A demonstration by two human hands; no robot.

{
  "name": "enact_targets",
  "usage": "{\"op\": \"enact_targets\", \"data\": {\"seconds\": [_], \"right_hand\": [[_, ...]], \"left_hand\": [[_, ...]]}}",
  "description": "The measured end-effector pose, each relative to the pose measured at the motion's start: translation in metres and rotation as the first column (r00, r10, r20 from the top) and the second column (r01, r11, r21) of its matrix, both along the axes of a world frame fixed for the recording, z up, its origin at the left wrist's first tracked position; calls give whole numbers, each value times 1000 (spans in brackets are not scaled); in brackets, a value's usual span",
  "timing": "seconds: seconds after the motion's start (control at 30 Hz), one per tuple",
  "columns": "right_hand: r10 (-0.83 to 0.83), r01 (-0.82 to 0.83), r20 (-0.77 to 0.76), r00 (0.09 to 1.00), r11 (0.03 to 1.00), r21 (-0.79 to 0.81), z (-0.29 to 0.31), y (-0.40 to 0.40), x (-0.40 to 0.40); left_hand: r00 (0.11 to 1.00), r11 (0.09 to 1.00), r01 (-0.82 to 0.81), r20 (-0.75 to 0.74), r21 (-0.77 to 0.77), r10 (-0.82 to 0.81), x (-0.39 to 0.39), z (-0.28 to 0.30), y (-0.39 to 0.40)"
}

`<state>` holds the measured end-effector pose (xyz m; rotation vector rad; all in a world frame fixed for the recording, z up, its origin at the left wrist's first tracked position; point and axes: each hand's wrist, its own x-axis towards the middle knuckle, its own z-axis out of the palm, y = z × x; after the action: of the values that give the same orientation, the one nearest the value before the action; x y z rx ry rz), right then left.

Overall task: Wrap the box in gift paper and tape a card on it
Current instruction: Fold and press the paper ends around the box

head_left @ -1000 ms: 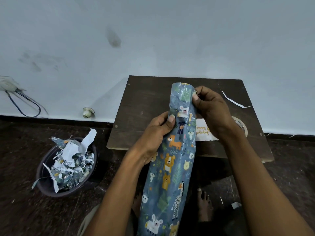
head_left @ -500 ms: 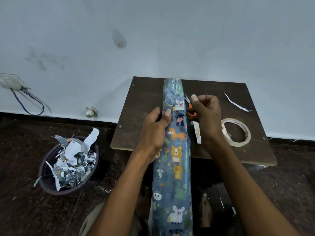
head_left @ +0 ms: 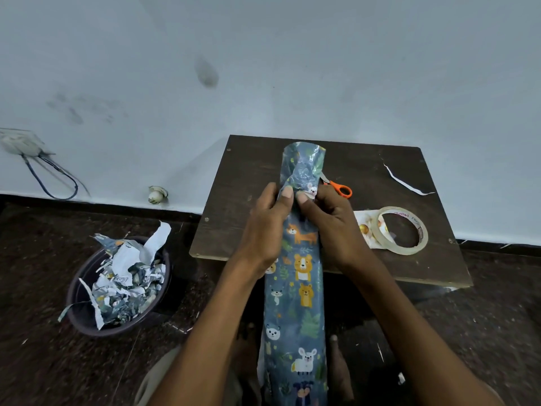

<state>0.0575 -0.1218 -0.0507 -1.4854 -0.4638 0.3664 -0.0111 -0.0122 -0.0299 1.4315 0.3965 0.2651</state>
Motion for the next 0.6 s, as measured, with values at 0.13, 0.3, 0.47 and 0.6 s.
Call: {"op": "enact_targets", "data": {"seconds": [0.13,0.3,0.47,0.6], "right_hand": [[48,-48,15,999,999,2,-3,-2,-2],[127,-127,3,992,992,7,1,-5,-2],[169,-169,1,986,985,24,4,-7,-1],[41,-37,-60,997,997,67,5,-6,-5]], "left_hand": [[998,995,50,-46,91,-46,1,2,-3],[991,991,118,-66,71,-113,2,3,1],[999,999,17,-30,35,-16,1,5,0],[985,985,-170,-3,-1,170,4,6,-2]]}}
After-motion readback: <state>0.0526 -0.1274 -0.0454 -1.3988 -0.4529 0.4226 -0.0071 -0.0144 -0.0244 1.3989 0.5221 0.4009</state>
